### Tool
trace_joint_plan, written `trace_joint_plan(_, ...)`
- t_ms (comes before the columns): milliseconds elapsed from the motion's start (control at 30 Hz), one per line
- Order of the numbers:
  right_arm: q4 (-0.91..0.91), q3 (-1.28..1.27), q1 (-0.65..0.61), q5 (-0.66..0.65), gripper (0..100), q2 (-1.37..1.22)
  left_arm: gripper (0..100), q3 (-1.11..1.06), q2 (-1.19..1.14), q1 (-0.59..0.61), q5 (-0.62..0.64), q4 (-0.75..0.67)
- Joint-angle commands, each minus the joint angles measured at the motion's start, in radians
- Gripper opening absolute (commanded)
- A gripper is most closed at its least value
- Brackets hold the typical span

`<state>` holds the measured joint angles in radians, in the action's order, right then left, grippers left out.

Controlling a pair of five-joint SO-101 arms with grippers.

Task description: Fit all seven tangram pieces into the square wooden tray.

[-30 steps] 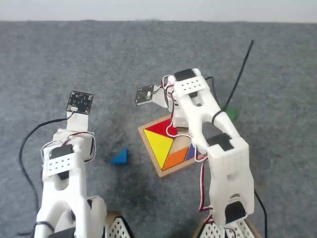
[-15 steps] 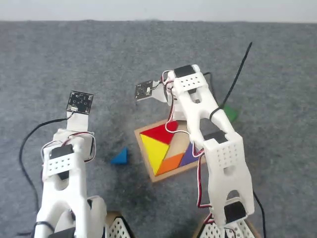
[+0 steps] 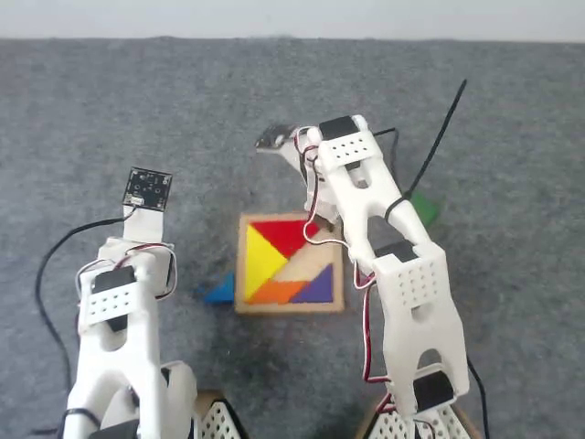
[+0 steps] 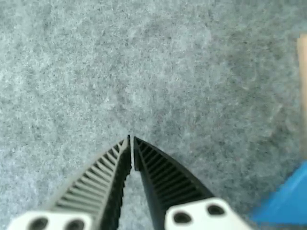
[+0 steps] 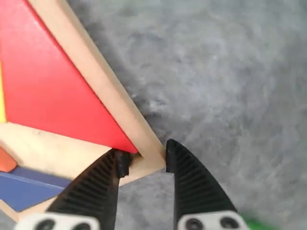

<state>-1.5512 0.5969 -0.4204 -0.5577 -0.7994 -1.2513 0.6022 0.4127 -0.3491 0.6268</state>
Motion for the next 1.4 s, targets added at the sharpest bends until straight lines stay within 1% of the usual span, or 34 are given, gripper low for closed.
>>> trace_joint_plan(0, -0.004, 0.064, 0.045, 0.322, 1.2, 0.018, 2, 0.008, 0.035, 0.005, -0.011, -0.015)
trace_joint_plan(100, -0.002, 0.072, 0.076, 0.479, 1.2, 0.012, 2, 0.007, 0.035, 0.005, -0.011, -0.015)
trace_joint_plan(167, 0.001, 0.072, 0.087, 0.52, 1.4, 0.016, 2, 0.007, 0.035, 0.005, -0.011, -0.015)
trace_joint_plan(267, -0.007, 0.072, 0.065, 0.465, 1.3, 0.016, 2, 0.007, 0.035, 0.005, -0.011, -0.015)
trace_joint_plan(433, -0.019, 0.064, -0.005, 0.328, 1.3, 0.008, 2, 0.007, 0.035, 0.005, -0.011, -0.015)
trace_joint_plan(567, -0.042, 0.064, -0.033, 0.339, 1.3, 0.01, 2, 0.007, 0.035, 0.005, -0.011, -0.015)
trace_joint_plan(667, -0.111, 0.066, -0.028, 0.45, 1.3, 0.01, 2, 0.007, 0.035, 0.005, -0.011, -0.015)
trace_joint_plan(767, -0.145, 0.063, 0.002, 0.572, 1.6, 0.008, 2, 0.007, 0.035, 0.005, -0.011, -0.015)
trace_joint_plan(900, -0.122, 0.054, 0.047, 0.764, 1.8, -0.002, 2, 0.007, 0.035, 0.005, -0.011, -0.015)
trace_joint_plan(1067, -0.091, 0.049, 0.039, 0.961, 4.4, -0.027, 2, 0.007, 0.035, 0.005, -0.011, -0.015)
trace_joint_plan(1233, -0.068, 0.049, -0.015, 1.065, 4.5, -0.031, 2, 0.007, 0.035, 0.005, -0.011, -0.015)
trace_joint_plan(1367, -0.067, 0.057, -0.085, 1.074, 5.9, -0.024, 2, 0.007, 0.035, 0.005, -0.011, -0.015)
